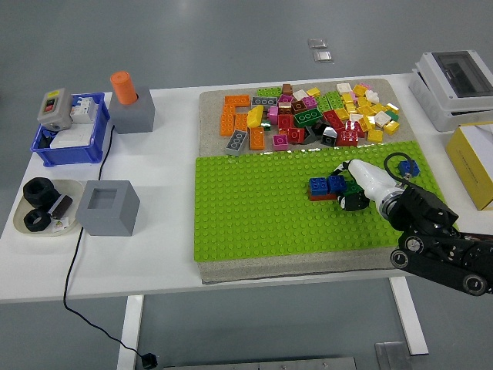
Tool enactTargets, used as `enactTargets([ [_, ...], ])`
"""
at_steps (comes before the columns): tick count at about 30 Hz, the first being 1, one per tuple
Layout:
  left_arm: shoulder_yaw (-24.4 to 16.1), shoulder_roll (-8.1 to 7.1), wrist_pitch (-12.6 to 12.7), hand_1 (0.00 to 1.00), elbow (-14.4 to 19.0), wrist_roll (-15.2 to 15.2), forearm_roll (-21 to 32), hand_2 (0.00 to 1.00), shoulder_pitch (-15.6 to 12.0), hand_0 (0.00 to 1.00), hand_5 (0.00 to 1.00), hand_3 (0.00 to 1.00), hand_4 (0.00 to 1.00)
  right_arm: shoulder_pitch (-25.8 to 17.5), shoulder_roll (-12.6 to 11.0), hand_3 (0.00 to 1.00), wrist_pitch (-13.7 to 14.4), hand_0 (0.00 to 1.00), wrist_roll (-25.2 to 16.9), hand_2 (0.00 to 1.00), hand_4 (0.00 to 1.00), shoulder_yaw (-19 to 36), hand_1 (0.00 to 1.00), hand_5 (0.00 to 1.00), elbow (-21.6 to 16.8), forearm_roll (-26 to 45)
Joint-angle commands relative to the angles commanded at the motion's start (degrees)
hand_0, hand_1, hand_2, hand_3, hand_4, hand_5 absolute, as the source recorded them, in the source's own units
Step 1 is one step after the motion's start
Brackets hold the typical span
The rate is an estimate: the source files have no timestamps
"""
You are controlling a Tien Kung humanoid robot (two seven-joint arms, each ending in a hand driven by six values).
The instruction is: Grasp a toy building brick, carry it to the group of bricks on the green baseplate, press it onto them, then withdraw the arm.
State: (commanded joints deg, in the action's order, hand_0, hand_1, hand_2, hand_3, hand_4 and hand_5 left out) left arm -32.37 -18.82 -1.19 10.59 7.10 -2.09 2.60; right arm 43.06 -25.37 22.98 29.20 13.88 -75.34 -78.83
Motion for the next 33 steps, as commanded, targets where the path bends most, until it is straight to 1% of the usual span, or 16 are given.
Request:
enactTargets([
  [17,-0.68,-0.02,0.14,0.896,0.06,0.31,-0.70,0.866,0.19,0.850,0.482,0.644,0.925,0.07,0.01,0.691,0.17,0.998,-0.47,0.998,0.558,0.07,0.998,0.002,-0.09,0.22],
  [18,-0.76,-0.02,0.17,0.895,0.07,0.36,-0.77,0.865,0.17,0.849,0.478,0.642,0.923,0.07,0.02,0.693,0.16,0.998,-0.50,0.998,0.576,0.05,0.998,0.002,-0.11,0.24],
  [23,-1.15,-0.01,0.26,0.895,0.10,0.61,-1.13,0.865,0.13,0.849,0.478,0.642,0.923,0.11,0.04,0.693,0.10,0.998,-0.59,0.998,0.576,-0.02,0.998,0.002,-0.15,0.30],
  [24,-1.18,-0.01,0.25,0.895,0.11,0.67,-1.17,0.866,0.12,0.849,0.476,0.644,0.924,0.12,0.03,0.700,0.06,0.998,-0.61,0.998,0.613,-0.04,0.998,0.007,-0.15,0.32],
  [33,-1.21,0.02,0.21,0.896,0.12,0.78,-1.39,0.866,-0.05,0.849,0.474,0.640,0.925,0.01,0.00,0.705,-0.26,0.998,-0.97,0.998,0.626,-0.14,0.998,0.006,-0.24,0.57],
])
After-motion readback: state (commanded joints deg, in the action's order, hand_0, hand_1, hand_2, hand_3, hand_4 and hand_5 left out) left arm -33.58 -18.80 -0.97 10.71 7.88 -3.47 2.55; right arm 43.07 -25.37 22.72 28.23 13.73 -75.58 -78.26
